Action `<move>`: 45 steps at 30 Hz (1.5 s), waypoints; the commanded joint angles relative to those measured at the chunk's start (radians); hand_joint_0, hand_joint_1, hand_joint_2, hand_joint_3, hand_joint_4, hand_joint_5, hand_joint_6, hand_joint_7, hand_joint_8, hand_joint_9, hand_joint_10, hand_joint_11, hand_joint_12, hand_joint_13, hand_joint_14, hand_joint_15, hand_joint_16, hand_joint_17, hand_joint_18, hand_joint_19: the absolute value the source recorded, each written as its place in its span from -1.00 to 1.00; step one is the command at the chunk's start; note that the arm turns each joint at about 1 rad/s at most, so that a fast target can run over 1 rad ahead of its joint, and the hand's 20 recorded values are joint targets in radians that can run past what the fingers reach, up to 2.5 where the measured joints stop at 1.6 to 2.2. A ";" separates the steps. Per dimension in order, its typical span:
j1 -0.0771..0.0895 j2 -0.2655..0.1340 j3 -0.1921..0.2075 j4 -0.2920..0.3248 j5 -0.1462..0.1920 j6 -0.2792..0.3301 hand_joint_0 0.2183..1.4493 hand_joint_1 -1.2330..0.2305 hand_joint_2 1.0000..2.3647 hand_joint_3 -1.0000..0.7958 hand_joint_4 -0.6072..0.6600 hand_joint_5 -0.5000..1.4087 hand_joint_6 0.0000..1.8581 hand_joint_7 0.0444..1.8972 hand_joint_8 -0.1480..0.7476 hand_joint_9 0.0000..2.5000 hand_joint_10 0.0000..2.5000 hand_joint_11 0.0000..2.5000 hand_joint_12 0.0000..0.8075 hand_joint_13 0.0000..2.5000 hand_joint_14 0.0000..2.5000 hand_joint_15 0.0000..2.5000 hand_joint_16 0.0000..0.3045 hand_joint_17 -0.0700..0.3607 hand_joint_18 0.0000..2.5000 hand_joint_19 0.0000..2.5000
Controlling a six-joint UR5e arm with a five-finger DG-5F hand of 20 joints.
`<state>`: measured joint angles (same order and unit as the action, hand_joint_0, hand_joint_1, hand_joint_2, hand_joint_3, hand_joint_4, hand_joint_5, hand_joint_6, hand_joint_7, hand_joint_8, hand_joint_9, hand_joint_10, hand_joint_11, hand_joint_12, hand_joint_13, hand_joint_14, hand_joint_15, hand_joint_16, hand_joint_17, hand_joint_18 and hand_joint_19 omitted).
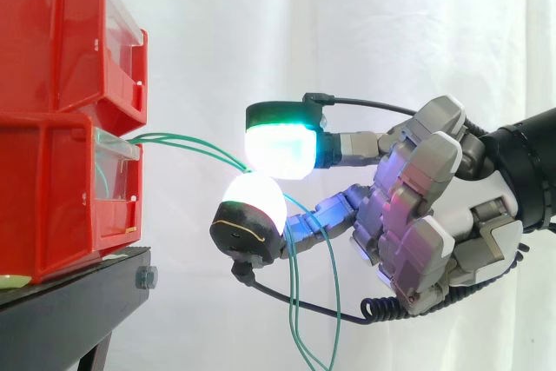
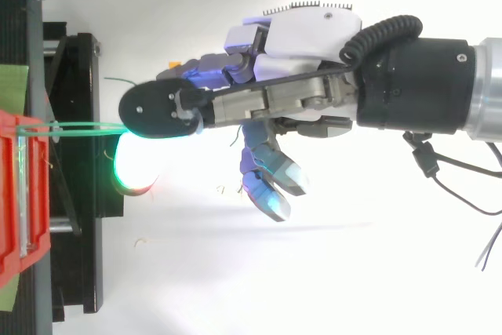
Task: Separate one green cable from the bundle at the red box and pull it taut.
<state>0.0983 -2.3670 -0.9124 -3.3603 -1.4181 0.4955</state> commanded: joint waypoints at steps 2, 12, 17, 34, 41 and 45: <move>0.000 0.000 -0.002 -0.002 -0.001 0.000 -0.22 -0.10 -0.98 -0.26 0.11 -0.33 -0.46 0.25 -0.16 0.74 -0.98 -0.58 0.07 0.44 -0.98 -0.50 -0.54 0.05 0.48 -0.68; 0.000 0.000 -0.002 -0.002 0.005 0.000 -0.26 -0.09 -0.98 -0.30 0.07 -0.33 -0.46 0.27 -0.16 0.73 -0.98 -0.59 0.06 0.44 -0.98 -0.49 -0.54 0.06 0.48 -0.67; 0.000 0.000 -0.002 -0.002 0.013 0.000 -0.51 0.09 -1.00 -0.44 0.11 -0.33 -0.46 0.29 -0.14 0.74 -0.99 -0.63 0.09 0.45 -0.98 -0.51 -0.50 0.11 0.53 -0.70; 0.000 0.000 -0.003 -0.002 0.033 0.000 -0.24 0.01 -0.99 -0.38 0.06 -0.32 -0.46 0.33 -0.52 0.80 -0.98 -0.60 0.10 0.44 -0.99 -0.57 -0.54 0.06 0.46 -0.71; 0.000 0.000 -0.005 -0.002 0.033 -0.002 -0.20 -0.14 -0.98 -0.23 0.05 -0.32 -0.46 0.32 -0.53 0.80 -0.98 -0.59 0.11 0.46 -0.99 -0.56 -0.54 0.05 0.46 -0.71; 0.000 0.000 -0.005 -0.002 0.034 0.000 -0.19 -0.16 -0.98 -0.20 0.05 -0.32 -0.46 0.33 -0.50 0.80 -0.98 -0.59 0.12 0.47 -0.99 -0.55 -0.54 0.06 0.46 -0.70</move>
<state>0.0982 -2.3674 -0.9171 -3.3625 -1.3846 0.4949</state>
